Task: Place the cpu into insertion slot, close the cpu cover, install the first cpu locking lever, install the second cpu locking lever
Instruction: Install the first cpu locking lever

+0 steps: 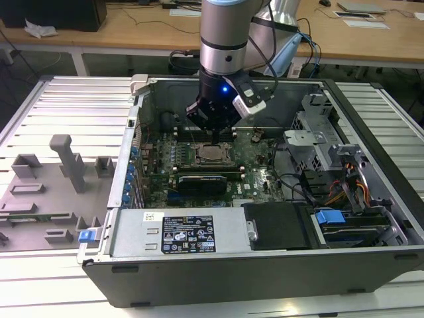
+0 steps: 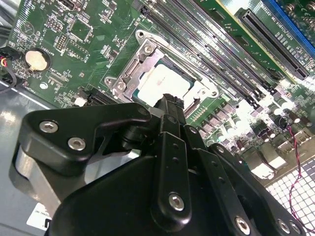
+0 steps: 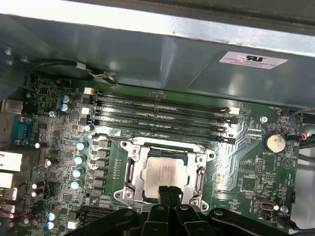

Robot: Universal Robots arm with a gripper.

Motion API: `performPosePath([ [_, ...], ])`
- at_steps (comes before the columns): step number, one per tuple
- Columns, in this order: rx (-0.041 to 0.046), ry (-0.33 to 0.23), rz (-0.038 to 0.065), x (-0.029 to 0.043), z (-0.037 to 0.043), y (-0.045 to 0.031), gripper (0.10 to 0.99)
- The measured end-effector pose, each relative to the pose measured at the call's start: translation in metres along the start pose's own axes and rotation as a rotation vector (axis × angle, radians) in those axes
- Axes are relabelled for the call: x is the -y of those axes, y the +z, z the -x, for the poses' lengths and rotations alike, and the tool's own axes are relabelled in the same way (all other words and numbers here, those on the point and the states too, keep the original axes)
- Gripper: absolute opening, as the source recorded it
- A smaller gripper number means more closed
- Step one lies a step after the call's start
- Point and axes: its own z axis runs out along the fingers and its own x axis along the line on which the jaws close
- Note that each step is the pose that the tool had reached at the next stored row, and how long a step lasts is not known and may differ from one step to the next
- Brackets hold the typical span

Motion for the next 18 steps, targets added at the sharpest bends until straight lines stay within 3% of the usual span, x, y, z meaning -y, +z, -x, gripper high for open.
performPosePath([
  [3, 0.0000, 0.000, 0.000, -0.0001, -0.0006, 0.0000, 0.106],
  [7, 0.0005, 0.000, 0.000, -0.0024, -0.0131, -0.0001, 0.106],
  [9, 0.0029, 0.000, 0.000, -0.0053, -0.0255, -0.0001, 0.106],
  [10, 0.0057, 0.000, -0.001, -0.0085, -0.0384, -0.0002, 0.106],
  [12, 0.0085, 0.000, -0.001, -0.0112, -0.0497, -0.0002, 0.106],
  [14, 0.0136, 0.000, -0.002, -0.0136, -0.0617, -0.0003, 0.106],
  [16, 0.0204, 0.000, 0.000, -0.0142, -0.0655, -0.0003, 0.106],
  [18, 0.0381, -0.001, 0.013, -0.0150, -0.0699, -0.0003, 0.106],
])
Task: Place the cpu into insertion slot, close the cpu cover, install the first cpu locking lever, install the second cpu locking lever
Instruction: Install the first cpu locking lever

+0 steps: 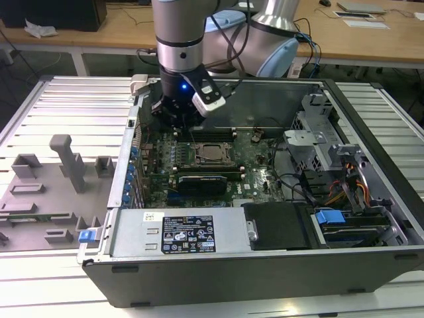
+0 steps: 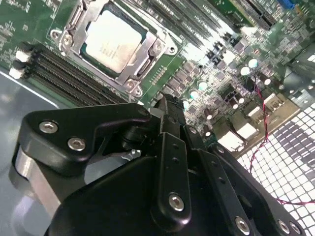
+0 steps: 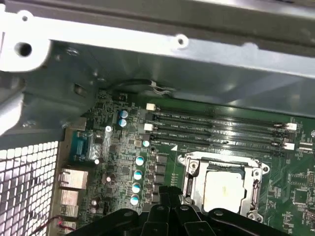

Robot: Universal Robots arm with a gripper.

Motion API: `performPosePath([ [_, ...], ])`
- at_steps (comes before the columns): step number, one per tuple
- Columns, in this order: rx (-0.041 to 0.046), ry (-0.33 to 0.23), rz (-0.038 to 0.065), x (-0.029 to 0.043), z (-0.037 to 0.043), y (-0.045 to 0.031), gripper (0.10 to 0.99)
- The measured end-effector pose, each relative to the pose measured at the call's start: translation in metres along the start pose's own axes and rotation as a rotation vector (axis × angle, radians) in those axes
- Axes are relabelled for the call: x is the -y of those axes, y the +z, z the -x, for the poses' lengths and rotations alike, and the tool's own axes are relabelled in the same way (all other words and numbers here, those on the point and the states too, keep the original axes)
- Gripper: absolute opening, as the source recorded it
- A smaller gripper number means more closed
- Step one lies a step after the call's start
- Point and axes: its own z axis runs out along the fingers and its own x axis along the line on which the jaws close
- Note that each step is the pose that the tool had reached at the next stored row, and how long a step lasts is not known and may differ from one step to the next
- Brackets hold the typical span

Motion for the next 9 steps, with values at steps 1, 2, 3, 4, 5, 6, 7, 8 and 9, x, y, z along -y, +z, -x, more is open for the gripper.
performPosePath([
  [1, 0.0064, 0.000, 0.007, -0.0001, -0.0009, 0.0000, 0.106],
  [2, 0.0205, 0.000, 0.024, -0.0004, -0.0029, -0.0001, 0.106],
  [3, 0.0304, 0.001, 0.035, -0.0007, -0.0047, -0.0002, 0.106],
  [4, 0.0310, 0.001, 0.035, -0.0007, -0.0051, -0.0002, 0.106],
  [5, 0.0310, 0.000, 0.035, -0.0007, -0.0050, -0.0002, 0.106],
  [6, 0.0309, 0.000, 0.034, -0.0007, -0.0051, -0.0002, 0.106],
  [7, 0.0308, 0.001, 0.036, -0.0007, -0.0052, -0.0002, 0.106],
  [8, 0.0310, 0.001, 0.049, -0.0006, -0.0053, -0.0001, 0.106],
  [9, 0.0333, 0.003, 0.080, 0.0000, -0.0052, -0.0001, 0.106],
])
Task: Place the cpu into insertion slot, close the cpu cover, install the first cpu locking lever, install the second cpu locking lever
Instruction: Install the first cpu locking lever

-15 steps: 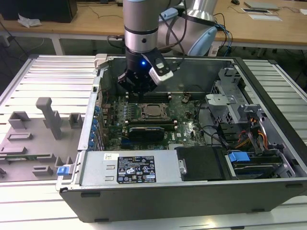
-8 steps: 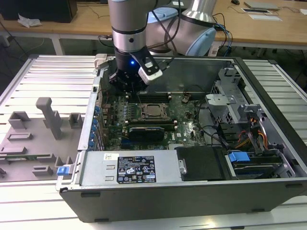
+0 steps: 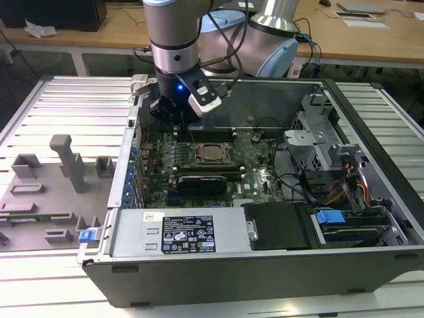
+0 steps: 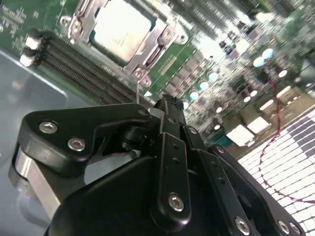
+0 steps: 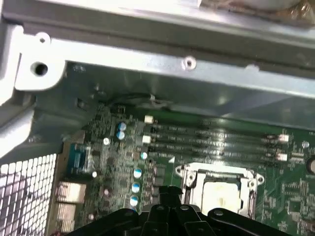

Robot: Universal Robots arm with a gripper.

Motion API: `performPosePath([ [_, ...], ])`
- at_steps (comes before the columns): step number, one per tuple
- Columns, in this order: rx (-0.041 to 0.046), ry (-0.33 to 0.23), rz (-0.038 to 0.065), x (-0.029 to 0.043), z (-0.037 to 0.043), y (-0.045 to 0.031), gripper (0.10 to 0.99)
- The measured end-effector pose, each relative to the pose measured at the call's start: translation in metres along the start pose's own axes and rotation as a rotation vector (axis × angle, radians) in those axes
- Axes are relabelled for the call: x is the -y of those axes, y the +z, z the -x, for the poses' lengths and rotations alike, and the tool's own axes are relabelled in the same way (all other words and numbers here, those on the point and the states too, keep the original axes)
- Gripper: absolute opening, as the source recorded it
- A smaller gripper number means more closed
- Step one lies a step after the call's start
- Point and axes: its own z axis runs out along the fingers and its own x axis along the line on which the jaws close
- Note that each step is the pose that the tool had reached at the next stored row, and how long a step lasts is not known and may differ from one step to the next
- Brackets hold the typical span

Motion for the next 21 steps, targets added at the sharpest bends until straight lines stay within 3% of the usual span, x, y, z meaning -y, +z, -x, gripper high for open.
performPosePath([
  [2, 0.0029, 0.003, 0.039, 0.0009, -0.0001, 0.0000, 0.106],
  [3, 0.0036, 0.004, 0.053, 0.0011, -0.0001, 0.0000, 0.106],
  [6, 0.0035, 0.004, 0.054, 0.0011, -0.0001, 0.0001, 0.106],
  [8, -0.0090, 0.005, 0.055, 0.0012, -0.0002, 0.0004, 0.106],
  [10, -0.0280, 0.008, 0.058, 0.0012, -0.0002, 0.0010, 0.106],
  [14, -0.0269, 0.009, 0.061, 0.0012, -0.0004, 0.0010, 0.106],
  [18, -0.0142, 0.009, 0.090, 0.0011, -0.0008, 0.0012, 0.106],
  [21, -0.0142, 0.009, 0.090, 0.0020, 0.0023, 0.0013, 0.106],
])
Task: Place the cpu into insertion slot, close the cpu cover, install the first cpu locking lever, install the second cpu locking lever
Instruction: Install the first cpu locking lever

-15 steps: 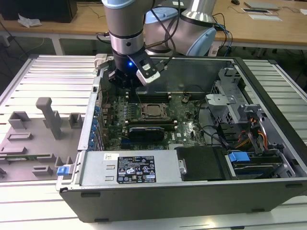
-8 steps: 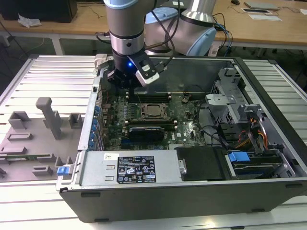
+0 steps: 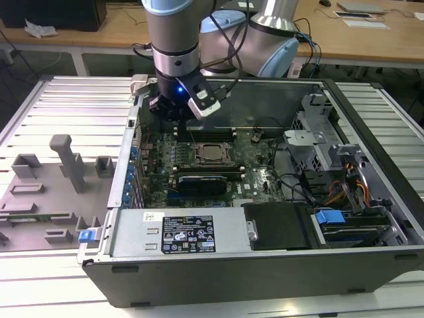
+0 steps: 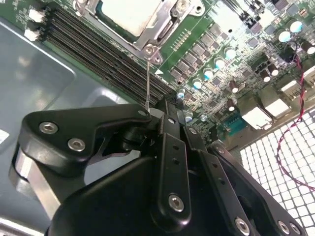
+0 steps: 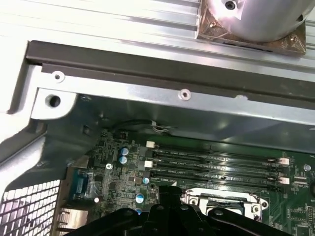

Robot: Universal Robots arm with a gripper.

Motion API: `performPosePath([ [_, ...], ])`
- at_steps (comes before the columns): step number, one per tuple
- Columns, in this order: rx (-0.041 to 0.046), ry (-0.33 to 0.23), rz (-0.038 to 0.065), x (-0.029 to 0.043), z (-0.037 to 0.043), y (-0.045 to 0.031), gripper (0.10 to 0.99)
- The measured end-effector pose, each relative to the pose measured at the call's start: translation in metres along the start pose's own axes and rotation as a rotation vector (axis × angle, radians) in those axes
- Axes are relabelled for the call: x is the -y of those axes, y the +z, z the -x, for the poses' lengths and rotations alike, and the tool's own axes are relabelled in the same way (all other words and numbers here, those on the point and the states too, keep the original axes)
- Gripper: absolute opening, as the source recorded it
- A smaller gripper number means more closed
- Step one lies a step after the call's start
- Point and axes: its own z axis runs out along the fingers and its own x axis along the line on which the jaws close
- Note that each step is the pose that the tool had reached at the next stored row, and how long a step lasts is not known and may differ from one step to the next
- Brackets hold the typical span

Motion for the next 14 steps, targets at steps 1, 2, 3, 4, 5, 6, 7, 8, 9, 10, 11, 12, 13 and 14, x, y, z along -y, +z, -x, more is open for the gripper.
performPosePath([
  [1, 0.0000, 0.000, 0.000, 0.0005, 0.0018, 0.0001, 0.106],
  [2, 0.0000, 0.000, 0.000, 0.0021, 0.0068, 0.0001, 0.106],
  [3, 0.0000, 0.000, 0.000, 0.0045, 0.0133, 0.0000, 0.106],
  [4, -0.0001, 0.000, 0.000, 0.0084, 0.0228, -0.0001, 0.106],
  [5, -0.0001, 0.000, 0.000, 0.0100, 0.0277, -0.0001, 0.106],
  [6, -0.0001, 0.000, 0.000, 0.0103, 0.0288, 0.0000, 0.106],
  [7, 0.0000, 0.000, 0.000, 0.0103, 0.0288, 0.0000, 0.106],
  [8, -0.0002, 0.000, 0.000, 0.0103, 0.0288, -0.0004, 0.106],
  [9, -0.0003, 0.000, 0.000, 0.0101, 0.0289, -0.0015, 0.106],
  [10, -0.0002, 0.000, 0.000, 0.0097, 0.0290, -0.0031, 0.106],
  [11, -0.0002, 0.000, 0.000, 0.0092, 0.0292, -0.0058, 0.106],
  [12, -0.0002, 0.000, -0.001, 0.0090, 0.0293, -0.0067, 0.106],
  [13, 0.0000, 0.000, 0.000, 0.0091, 0.0293, -0.0067, 0.106],
  [14, -0.0002, 0.000, -0.001, 0.0102, 0.0291, -0.0070, 0.106],
])
